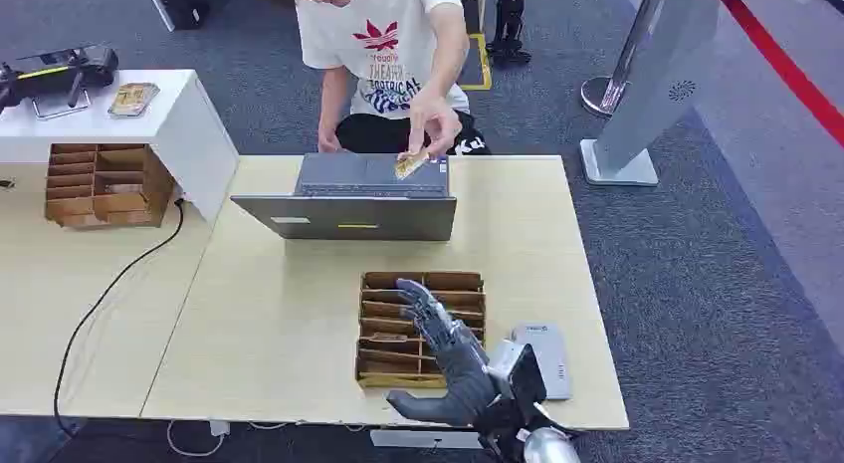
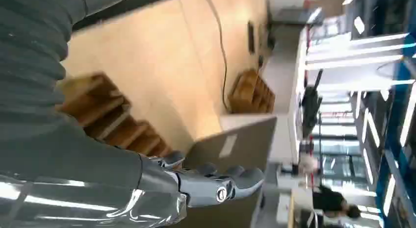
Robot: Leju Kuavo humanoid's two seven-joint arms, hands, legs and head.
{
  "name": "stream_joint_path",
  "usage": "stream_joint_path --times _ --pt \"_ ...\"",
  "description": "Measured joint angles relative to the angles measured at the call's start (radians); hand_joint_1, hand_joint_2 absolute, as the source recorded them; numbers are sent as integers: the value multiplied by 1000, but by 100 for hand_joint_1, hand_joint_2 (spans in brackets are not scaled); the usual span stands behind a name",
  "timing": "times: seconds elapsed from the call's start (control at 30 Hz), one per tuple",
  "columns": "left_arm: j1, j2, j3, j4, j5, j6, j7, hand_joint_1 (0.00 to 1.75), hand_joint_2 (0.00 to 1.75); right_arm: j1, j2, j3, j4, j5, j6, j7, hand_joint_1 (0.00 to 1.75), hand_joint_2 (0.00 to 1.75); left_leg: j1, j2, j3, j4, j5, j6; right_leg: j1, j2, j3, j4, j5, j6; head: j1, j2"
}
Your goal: Pass the card to the sensor for recognition and then transmit it.
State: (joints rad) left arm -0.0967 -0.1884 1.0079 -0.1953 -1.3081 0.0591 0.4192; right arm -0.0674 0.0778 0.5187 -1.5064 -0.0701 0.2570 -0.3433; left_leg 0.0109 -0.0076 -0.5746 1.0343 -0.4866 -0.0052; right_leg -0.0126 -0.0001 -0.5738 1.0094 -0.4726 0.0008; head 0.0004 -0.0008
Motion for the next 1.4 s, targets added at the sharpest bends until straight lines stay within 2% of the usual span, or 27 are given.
stream_joint_path --times 0.07,0.23,0.3,0.37,0.5,0.6,0.67,0.87,1.1,1.4 --pt "0 -1 0 0 0 3 0 0 0 -27 5 17 -10 72 -80 5 0 175 0 0 0 0 0 0 0 0 0 0 0 0 0 0" --pt "0 -1 0 0 0 4 0 0 0 -52 11 35 -22 91 -99 6 0 175 0 0 0 0 0 0 0 0 0 0 0 0 0 0" --pt "0 -1 0 0 0 4 0 0 0 -56 11 42 -26 128 -139 3 0 175 0 0 0 0 0 0 0 0 0 0 0 0 0 0" --pt "0 -1 1 0 0 4 1 0 0 -66 11 52 -34 208 -228 1 0 175 0 0 -1 0 0 0 0 0 0 0 0 0 0 0" --pt "0 -5 1 0 -4 4 3 0 0 -100 16 82 -59 434 -448 10 0 175 0 0 0 0 0 0 0 0 0 0 0 0 0 0" --pt "0 -9 1 0 -9 3 6 0 0 -126 21 108 -66 567 -549 28 0 175 0 0 0 0 0 0 0 0 0 0 0 0 0 0" --pt "0 -11 1 0 -9 1 8 0 0 -140 22 119 -66 595 -573 32 0 175 0 0 0 0 0 0 0 0 0 0 0 0 0 0" --pt "0 -11 1 0 -11 0 8 0 0 -150 22 133 -68 617 -587 37 0 175 0 0 0 0 0 0 0 0 0 0 0 0 0 0" --pt "0 -11 -8 0 -49 -15 11 0 0 -219 26 148 -38 934 -804 96 0 175 0 0 0 0 0 0 0 0 0 0 0 0 0 0" --pt "-13 -11 -46 0 -103 -43 34 0 0 -378 27 148 120 1331 -915 223 0 175 0 0 0 0 2 0 0 0 0 0 1 0 0 0"
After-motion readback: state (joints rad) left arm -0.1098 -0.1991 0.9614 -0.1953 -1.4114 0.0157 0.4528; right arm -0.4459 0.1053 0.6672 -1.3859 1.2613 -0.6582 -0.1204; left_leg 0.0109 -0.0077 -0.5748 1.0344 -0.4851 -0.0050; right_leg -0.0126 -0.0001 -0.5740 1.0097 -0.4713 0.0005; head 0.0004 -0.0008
